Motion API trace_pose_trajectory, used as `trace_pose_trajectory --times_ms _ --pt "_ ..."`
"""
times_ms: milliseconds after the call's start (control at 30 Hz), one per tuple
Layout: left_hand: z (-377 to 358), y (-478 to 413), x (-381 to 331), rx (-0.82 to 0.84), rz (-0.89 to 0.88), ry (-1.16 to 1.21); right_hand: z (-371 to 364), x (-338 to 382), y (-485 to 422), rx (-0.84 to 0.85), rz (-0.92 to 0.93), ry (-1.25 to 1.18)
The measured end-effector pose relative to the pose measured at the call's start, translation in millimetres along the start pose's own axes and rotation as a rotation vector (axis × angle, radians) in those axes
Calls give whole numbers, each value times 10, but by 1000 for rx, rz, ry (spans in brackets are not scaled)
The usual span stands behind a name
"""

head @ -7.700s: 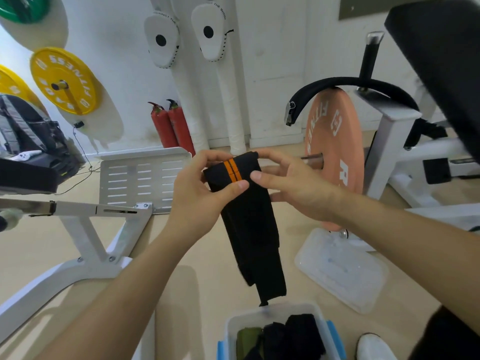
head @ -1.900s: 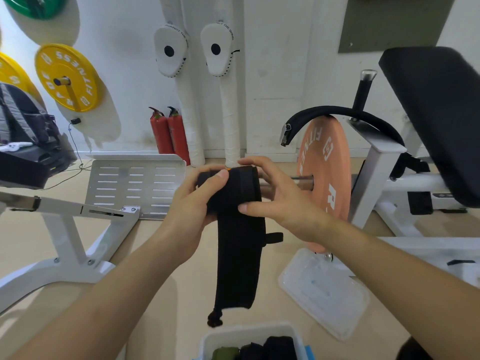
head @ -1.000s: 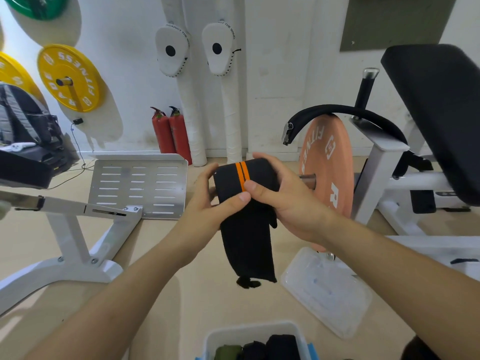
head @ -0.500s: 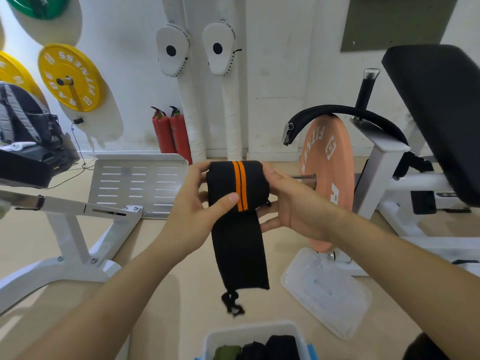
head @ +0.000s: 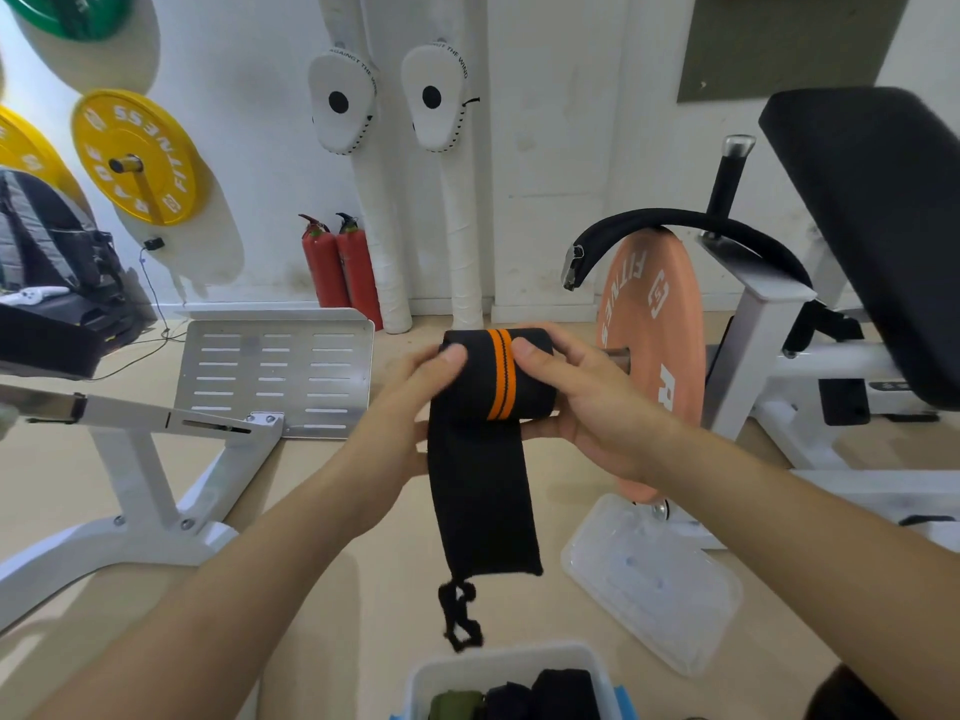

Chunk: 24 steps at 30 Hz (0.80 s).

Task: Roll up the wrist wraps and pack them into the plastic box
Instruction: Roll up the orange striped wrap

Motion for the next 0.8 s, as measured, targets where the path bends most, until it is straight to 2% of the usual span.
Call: trace_pose_trajectory --times_ms 100,233,400,633,733,800 --pt "-2 -17 27 -43 113 76 -45 3 23 -18 74 116" --pt "-58 11 56 -81 24 20 -134 -12 71 49 173 267" --pt "-66 45 26 -110 -36 71 -166 15 103 72 213 381" --pt "-81 67 5 -49 -122 231 -340 -24 179 138 182 209" --pt "-19 59 -15 -11 -222 96 -313 15 143 139 169 183" --pt "2 52 -23 -9 -313 -49 -263 30 106 87 104 71"
Point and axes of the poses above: each hand's wrist, its own y-axis away from the middle knuckle, its own z-axis out of the back of the hand, x = y × z, the point moved 2 cm from there along -y, towards the middle knuckle, and after that the axes turned 10 degrees about y, right-handed, at the moved point
